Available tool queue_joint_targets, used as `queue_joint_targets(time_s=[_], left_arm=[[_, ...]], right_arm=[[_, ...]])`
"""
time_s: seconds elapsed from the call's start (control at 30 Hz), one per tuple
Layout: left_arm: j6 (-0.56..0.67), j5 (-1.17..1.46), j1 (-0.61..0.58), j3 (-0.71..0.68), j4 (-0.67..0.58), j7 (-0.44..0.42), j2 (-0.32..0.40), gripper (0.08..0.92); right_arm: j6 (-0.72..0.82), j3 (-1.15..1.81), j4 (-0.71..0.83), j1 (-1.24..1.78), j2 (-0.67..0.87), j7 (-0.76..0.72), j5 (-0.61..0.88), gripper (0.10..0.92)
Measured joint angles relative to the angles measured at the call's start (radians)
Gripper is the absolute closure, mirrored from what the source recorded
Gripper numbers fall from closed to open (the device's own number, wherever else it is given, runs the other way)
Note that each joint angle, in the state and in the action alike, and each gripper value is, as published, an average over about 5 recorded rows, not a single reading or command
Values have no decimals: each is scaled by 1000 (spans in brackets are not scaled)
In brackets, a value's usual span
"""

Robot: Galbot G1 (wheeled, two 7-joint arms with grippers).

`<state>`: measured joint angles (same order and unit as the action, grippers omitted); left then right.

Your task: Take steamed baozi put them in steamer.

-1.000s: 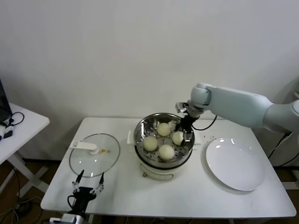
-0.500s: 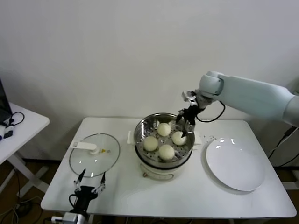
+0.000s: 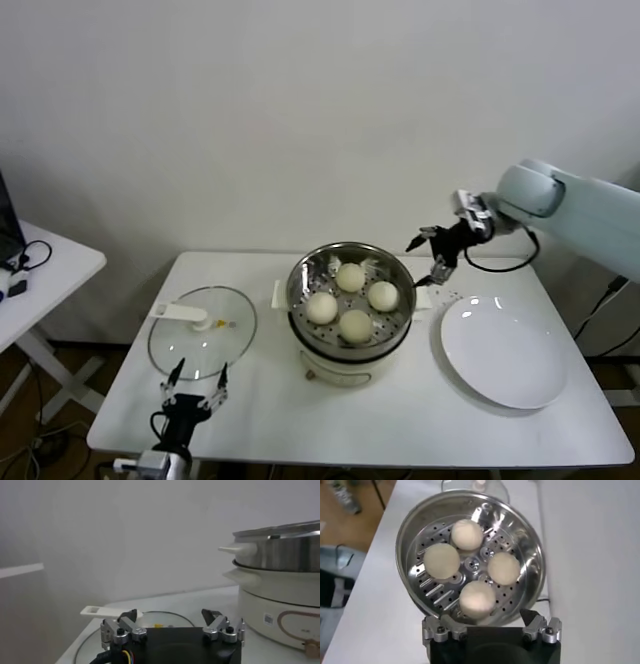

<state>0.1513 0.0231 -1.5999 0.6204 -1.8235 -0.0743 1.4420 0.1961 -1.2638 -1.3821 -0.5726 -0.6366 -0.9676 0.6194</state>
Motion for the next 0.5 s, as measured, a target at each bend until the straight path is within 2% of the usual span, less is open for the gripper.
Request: queue_joint_targets(time_s=[0.3,0.5], left_arm=[[-10,-27,4,-25,-27,9,29,177],[-18,-41,1,-31,-48,15,42,177]], right_arm=[[-6,389,-158,364,198,195,-60,203],[-19,778,-254,749,228,320,-125,203]])
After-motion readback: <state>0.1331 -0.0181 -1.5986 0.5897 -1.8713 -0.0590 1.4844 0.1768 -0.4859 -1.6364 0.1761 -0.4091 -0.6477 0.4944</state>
